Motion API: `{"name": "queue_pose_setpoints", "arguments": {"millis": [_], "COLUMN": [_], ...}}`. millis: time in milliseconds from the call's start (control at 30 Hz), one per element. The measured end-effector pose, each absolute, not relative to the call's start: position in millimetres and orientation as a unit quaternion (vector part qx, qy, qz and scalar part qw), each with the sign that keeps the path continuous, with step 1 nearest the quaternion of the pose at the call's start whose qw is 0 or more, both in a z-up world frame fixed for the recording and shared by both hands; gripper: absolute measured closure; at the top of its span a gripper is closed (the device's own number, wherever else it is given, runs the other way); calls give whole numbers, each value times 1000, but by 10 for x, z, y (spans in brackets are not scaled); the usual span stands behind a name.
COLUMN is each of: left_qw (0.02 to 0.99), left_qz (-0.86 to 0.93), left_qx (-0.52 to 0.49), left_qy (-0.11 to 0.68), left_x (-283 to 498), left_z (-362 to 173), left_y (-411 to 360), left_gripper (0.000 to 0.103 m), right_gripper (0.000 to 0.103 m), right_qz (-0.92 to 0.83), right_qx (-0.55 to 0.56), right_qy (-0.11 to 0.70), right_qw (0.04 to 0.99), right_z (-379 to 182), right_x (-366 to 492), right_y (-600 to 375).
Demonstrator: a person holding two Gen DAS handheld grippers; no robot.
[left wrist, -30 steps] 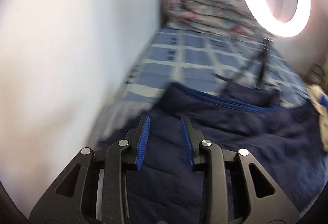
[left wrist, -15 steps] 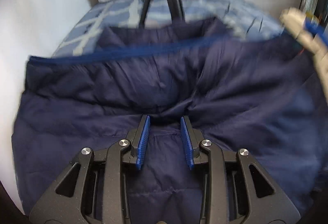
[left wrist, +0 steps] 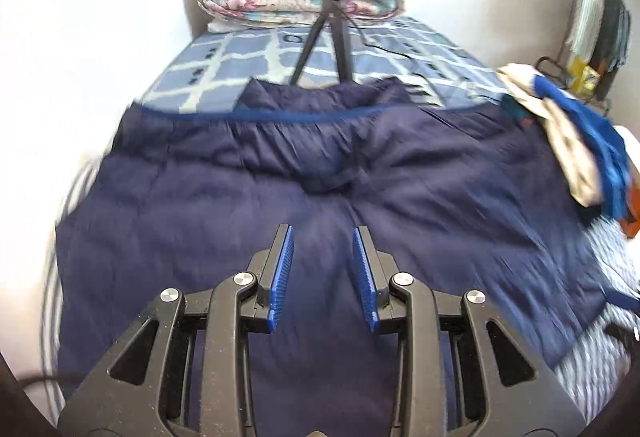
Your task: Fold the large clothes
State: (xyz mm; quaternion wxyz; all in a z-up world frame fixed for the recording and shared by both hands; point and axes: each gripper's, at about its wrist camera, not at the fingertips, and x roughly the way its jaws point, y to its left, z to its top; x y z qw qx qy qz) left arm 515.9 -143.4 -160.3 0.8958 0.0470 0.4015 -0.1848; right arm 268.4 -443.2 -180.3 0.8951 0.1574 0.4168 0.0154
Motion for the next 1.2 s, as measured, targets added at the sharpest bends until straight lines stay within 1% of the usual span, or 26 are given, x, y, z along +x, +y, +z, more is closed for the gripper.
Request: {"name": "queue_pose_setpoints", "arguments": {"millis": [100,200,300,367,467,533,633,733,767,833,867,933,1000,1067,1200], "left_qw": [888,885,872,877,871,870,879,881,883,885,886,890,890,888,886], "left_qz": [-209,-213,-209,-206,-203,-205,-207,-211,-210,-206,-204,-195,-187,-179,-167], "left_qx": [42,63,69,86,67,39,23,17,12,1,-4,-23,-49,-74,-64], "left_qy": [407,409,436,425,443,446,428,422,420,418,416,411,413,417,427], "left_x": [4788,4576,4547,4510,4446,4337,3977,3591,3482,3250,3167,2965,2810,2692,2624], "left_z": [-1724,-1912,-2185,-2257,-2112,-1918,-1498,-1179,-1100,-967,-937,-903,-945,-1025,-1121], "left_y": [-1459,-1577,-1623,-1645,-1573,-1442,-1191,-918,-832,-631,-550,-364,-208,-91,10], "left_gripper": [72,72,72,72,72,72,72,72,72,72,72,72,72,72,72], "right_gripper": [31,29,28,27,27,27,28,37,44,68,72,86,91,94,96], "right_qz": [5,-9,-16,-23,-36,-47,-67,-92,-95,-94,-92,-98,-102,-104,-100], "right_qx": [220,258,313,362,412,407,383,348,339,328,323,289,255,238,210], "right_qy": [429,443,430,417,399,401,415,429,430,433,435,433,432,426,407], "right_qw": [876,859,847,833,818,819,823,828,831,834,836,848,859,867,883], "right_z": [-1906,-2054,-2182,-2292,-2405,-2378,-2324,-2281,-2261,-2225,-2203,-2100,-1978,-1858,-1567], "right_x": [2589,2654,2751,2802,2842,2889,2977,3053,3056,3083,3099,3129,3141,3161,3192], "right_y": [-4553,-4615,-4718,-4826,-4945,-4933,-4872,-4813,-4801,-4770,-4749,-4667,-4584,-4507,-4334]}}
